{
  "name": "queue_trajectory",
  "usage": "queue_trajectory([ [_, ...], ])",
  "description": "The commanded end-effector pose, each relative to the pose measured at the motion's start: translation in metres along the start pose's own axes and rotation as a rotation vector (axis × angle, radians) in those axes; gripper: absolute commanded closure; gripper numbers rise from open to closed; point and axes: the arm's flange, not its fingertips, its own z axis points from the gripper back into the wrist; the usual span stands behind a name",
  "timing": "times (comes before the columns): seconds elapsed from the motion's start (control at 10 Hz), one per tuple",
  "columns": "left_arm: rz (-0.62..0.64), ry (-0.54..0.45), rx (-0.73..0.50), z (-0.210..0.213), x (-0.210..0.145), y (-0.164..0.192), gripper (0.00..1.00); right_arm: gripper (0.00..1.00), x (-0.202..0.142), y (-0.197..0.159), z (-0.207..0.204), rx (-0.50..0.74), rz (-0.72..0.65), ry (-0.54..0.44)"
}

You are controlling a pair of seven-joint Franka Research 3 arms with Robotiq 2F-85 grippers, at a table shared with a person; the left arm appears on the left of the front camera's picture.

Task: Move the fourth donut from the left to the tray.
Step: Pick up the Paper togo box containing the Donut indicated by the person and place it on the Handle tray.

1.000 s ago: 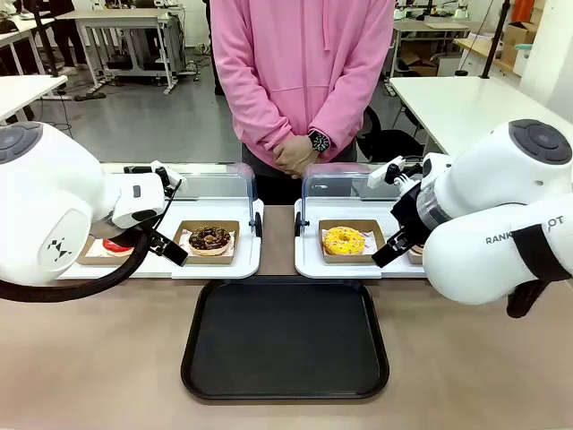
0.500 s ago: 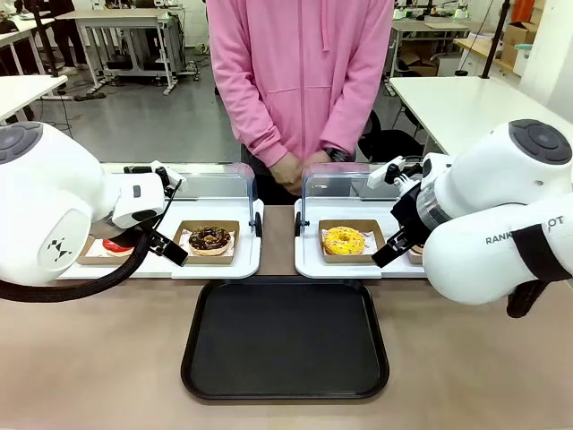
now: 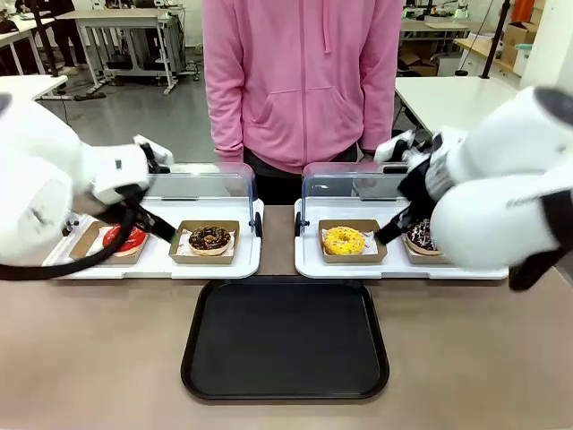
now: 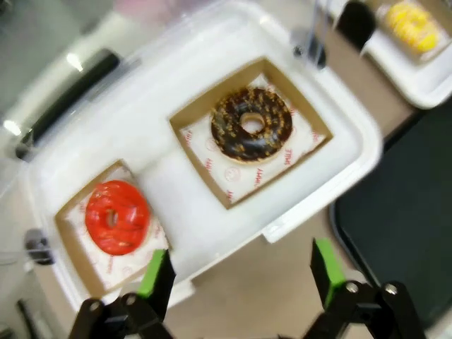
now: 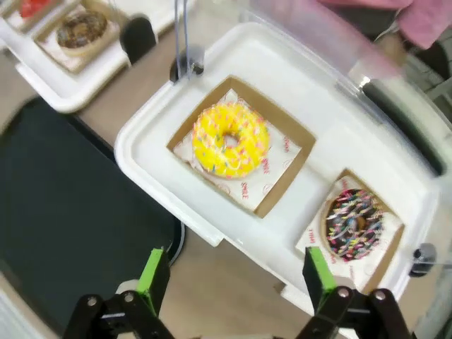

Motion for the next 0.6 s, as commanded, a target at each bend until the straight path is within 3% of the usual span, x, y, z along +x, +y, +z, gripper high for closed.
queue_trajectory([
  [0.0, -0.031, -0.007, -0.101, 0.058, 0.008, 0.057, 0.0, 0.0, 0.003, -0.053, 0.075, 0.125, -0.019, -0.063],
  [0.2, -0.112, -0.044, -0.219, 0.113, -0.001, 0.111, 0.0, 0.0, -0.013, -0.107, 0.129, 0.197, -0.023, -0.16],
  [0.5, -0.214, -0.211, -0.423, 0.161, -0.04, 0.179, 0.0, 0.0, -0.056, -0.19, 0.178, 0.325, 0.016, -0.302],
])
